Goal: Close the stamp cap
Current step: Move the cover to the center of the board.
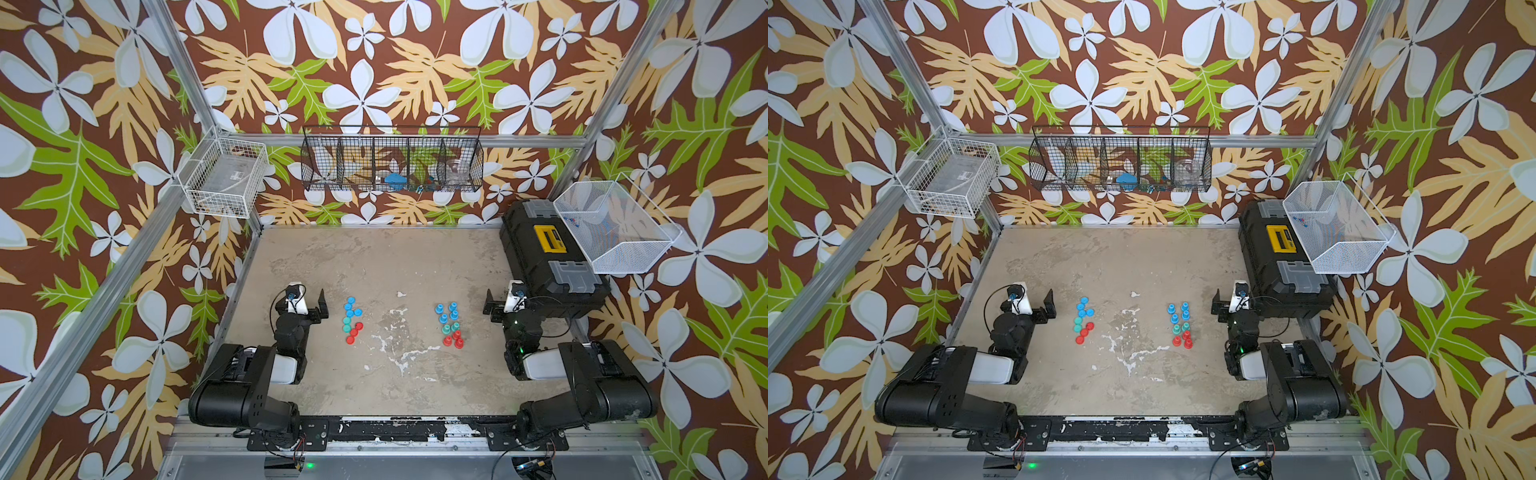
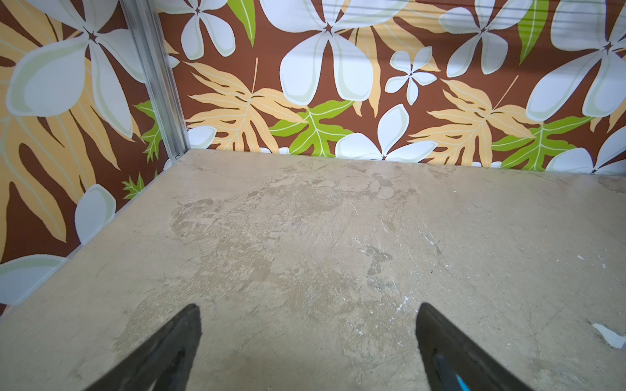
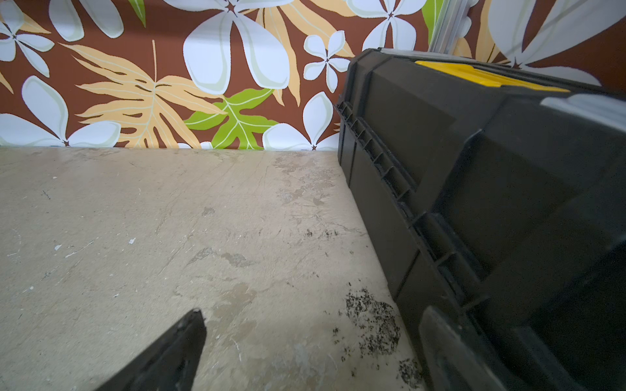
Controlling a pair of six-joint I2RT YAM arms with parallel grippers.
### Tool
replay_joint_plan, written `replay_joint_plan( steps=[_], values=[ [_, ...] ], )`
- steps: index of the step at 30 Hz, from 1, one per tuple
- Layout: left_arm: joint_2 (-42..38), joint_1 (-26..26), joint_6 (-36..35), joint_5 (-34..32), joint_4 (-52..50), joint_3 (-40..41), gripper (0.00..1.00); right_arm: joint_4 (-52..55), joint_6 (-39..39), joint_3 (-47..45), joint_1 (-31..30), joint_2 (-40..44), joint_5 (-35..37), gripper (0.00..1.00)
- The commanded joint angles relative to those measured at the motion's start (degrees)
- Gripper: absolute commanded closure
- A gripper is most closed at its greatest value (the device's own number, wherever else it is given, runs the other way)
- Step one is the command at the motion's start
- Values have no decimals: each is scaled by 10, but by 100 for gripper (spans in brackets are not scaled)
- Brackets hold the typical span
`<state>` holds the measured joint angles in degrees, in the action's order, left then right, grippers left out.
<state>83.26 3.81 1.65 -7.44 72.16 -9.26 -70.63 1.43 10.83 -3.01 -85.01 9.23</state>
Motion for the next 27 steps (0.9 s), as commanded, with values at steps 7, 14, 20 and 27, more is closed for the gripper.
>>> replay_joint_plan(
  steps=[7,14,20,27],
  values=[
    [-7,-1,2,0,-3,-1,0,-4,5,0,-1,1,0,0],
    [-137,39,11,-77,-231,-81,0,26,6,-1,-21,46,85,0],
    [-305,71,44,-84,-370,-131,0,344,59,117,-56,209,82,0],
    [-432,90,113,-38,-537,-187,0,399,190,135,-58,384,-26,0]
  ],
)
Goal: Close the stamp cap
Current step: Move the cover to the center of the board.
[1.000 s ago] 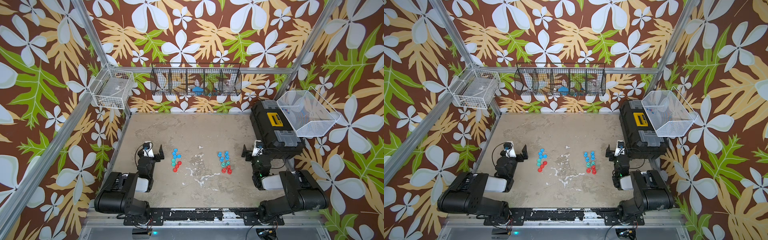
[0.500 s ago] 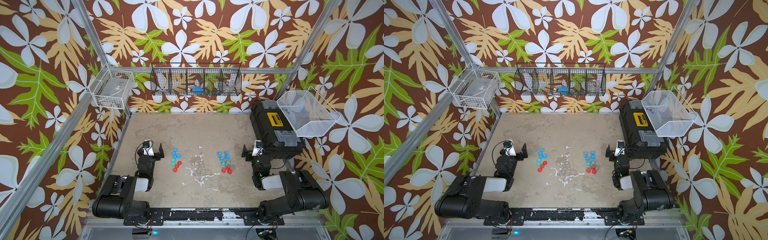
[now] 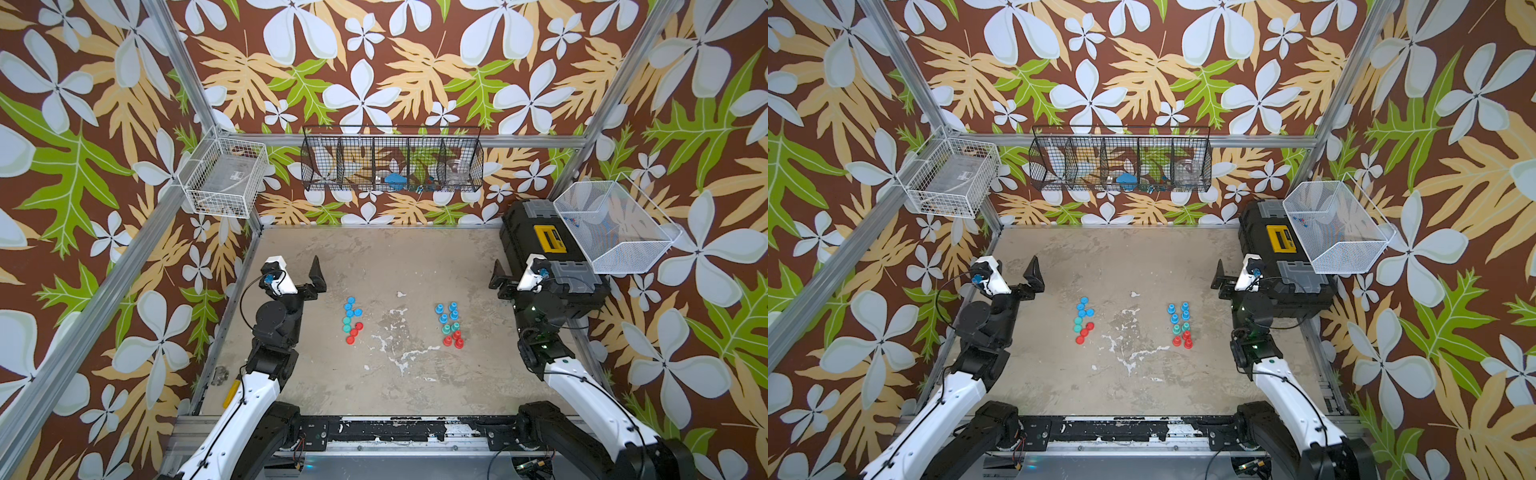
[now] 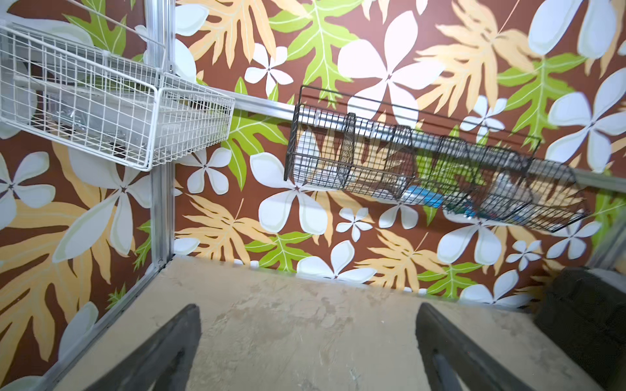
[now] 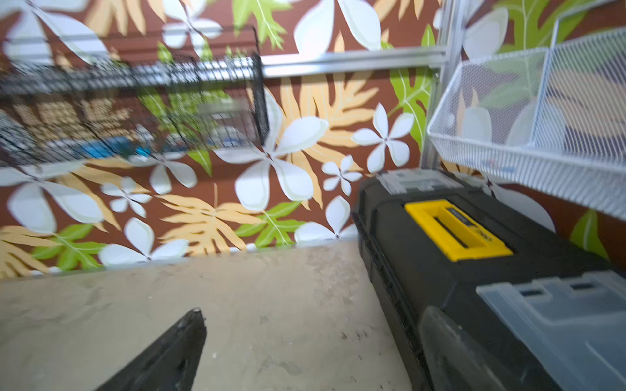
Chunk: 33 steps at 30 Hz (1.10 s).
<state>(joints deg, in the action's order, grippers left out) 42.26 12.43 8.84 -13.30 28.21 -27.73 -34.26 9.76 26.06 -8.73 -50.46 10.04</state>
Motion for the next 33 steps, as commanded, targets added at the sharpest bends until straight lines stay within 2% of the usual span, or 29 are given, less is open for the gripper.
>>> replay_joint_plan(
  steps=[1,2,3,4,6,8,12,15,17,20,22,27,29,33],
  values=[
    [-30,4,53,29,-104,-1,0,54,189,-29,0,61,-9,0],
    [-34,5,65,39,-114,-2,0,58,253,-48,1,88,-18,0],
    [-37,5,68,58,-126,-5,0,-6,241,-78,3,107,-98,0],
    [-35,5,66,78,-134,-8,0,-28,232,-90,3,119,-137,0],
    [-30,5,71,102,-157,-20,0,20,247,-71,2,125,-179,0],
    [-29,6,78,137,-164,-29,0,94,208,-26,-2,113,-215,0],
    [-10,8,111,195,-185,-51,0,289,89,84,-32,57,-191,4],
    [26,31,127,222,-208,-66,0,362,62,125,-53,13,-142,4],
    [58,90,111,196,-230,-80,0,374,61,128,-63,-8,-137,1],
    [132,186,75,109,-282,-120,0,372,58,120,-76,-22,-140,1],
    [182,220,70,86,-313,-151,0,378,54,120,-77,-22,-154,1],
    [221,228,114,113,-309,-151,0,387,49,129,-77,-15,-186,0],
    [230,229,102,144,-310,-151,0,383,61,126,-77,-16,-193,0],
    [259,229,128,148,-328,-167,0,373,86,119,-77,-37,-201,0]
  ],
)
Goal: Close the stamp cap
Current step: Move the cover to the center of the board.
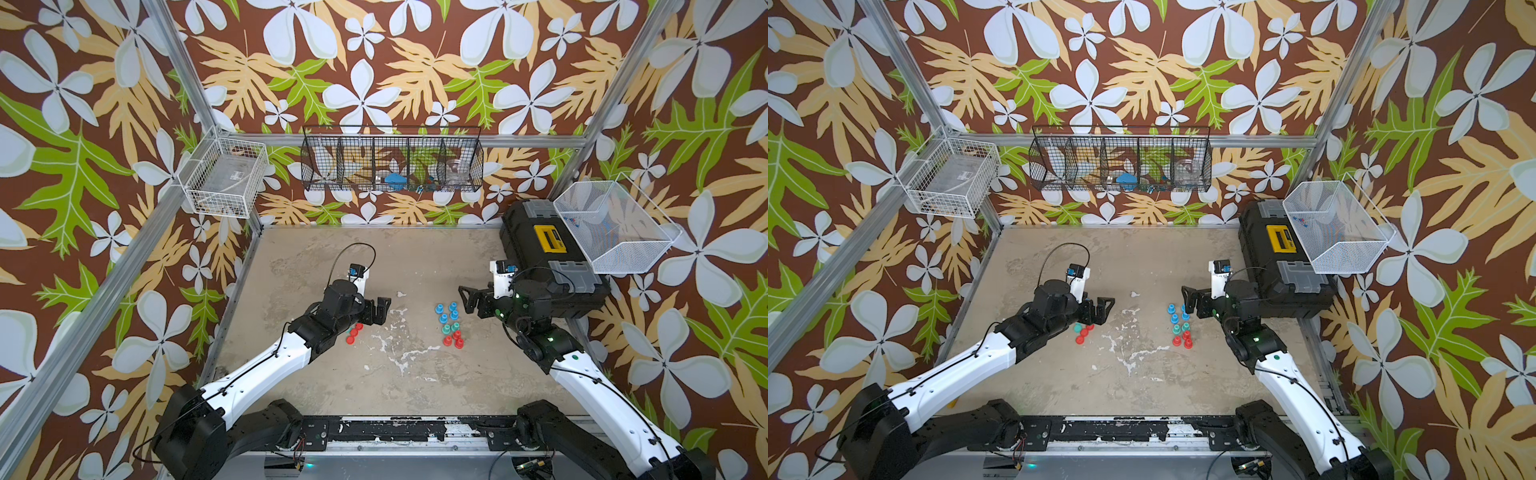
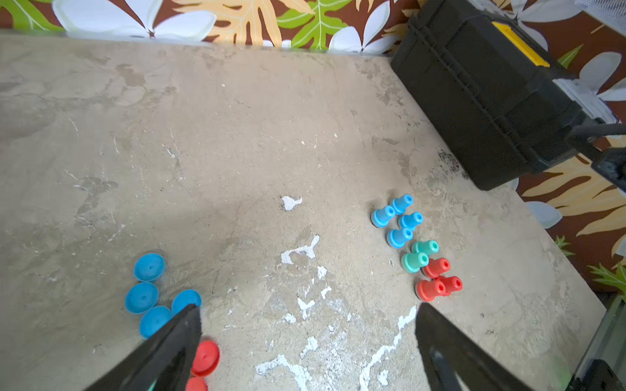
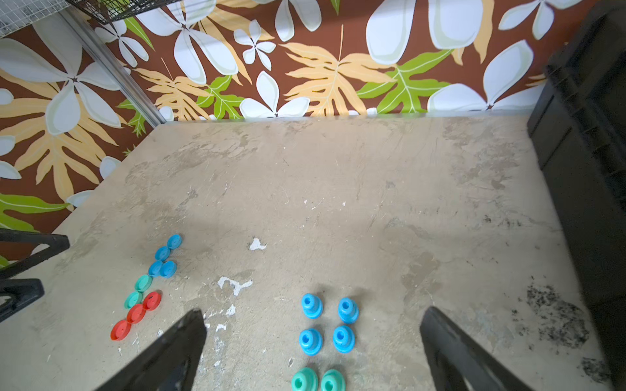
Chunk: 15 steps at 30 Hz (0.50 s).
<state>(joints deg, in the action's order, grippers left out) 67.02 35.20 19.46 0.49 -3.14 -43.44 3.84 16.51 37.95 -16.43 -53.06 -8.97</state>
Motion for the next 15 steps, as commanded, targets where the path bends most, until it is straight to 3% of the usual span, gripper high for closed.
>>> replay_joint_plan(
  steps=[1,6,15],
  values=[
    [17,1,34,0,-15,-10,0,-4,19,4,0,-16,-11,2],
    [68,-3,91,-36,-19,-20,0,26,2,15,0,-44,-4,11],
    [159,-44,158,12,-40,-53,4,77,-5,39,0,-88,30,25]
  ],
)
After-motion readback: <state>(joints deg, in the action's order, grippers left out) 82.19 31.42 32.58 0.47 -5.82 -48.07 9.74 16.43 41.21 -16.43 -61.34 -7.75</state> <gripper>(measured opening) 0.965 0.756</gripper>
